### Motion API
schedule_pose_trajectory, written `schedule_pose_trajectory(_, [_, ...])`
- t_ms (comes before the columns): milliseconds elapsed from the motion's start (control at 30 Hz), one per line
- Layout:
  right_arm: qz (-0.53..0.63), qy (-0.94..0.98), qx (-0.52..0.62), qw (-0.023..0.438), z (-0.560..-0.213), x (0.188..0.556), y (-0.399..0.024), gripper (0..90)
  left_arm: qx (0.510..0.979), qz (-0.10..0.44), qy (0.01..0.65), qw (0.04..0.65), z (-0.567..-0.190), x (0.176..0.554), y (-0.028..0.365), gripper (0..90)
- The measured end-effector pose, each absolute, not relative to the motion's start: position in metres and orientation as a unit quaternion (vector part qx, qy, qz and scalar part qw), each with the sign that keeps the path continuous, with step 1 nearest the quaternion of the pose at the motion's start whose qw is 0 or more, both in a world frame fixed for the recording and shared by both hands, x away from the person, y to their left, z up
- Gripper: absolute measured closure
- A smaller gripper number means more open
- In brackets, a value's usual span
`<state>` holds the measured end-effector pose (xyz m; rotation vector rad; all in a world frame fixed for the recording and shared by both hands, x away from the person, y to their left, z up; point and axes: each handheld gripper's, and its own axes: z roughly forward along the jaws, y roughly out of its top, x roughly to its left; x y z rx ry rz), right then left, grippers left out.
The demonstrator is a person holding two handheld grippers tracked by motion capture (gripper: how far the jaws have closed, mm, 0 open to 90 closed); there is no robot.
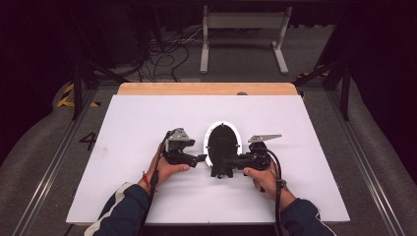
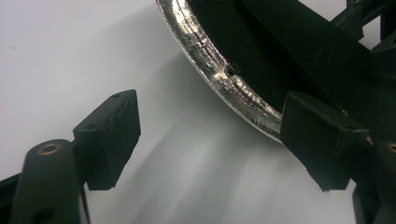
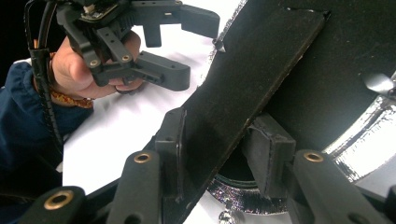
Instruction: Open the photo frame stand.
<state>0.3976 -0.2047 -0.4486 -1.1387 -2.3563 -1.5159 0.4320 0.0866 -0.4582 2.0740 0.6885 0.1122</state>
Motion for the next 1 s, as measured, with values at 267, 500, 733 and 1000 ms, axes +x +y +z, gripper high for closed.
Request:
schedule_pose_trajectory(267, [-0.501, -0.789, -0.353, 0.043, -0.446, 0.39, -0.208, 63.1, 0.837, 0.019, 0.266, 0.477, -0.459, 0.434, 0.077, 24.7])
schedule_pose_trajectory(500, [-0.494, -0.801, -0.337, 0.021, -0.442, 0.382, -0.207, 64.9, 0.836, -0.012, 0.246, 0.491, -0.459, 0.435, 0.07, 28.3])
schedule_pose_trajectory(733, [-0.495, -0.803, -0.333, 0.016, -0.442, 0.381, -0.207, 65.2, 0.839, -0.027, 0.203, 0.504, -0.452, 0.43, 0.073, 40.5])
schedule_pose_trajectory(1000, [-0.498, -0.8, -0.335, 0.023, -0.442, 0.38, -0.209, 71.5, 0.837, -0.015, 0.198, 0.509, -0.446, 0.427, 0.079, 55.1])
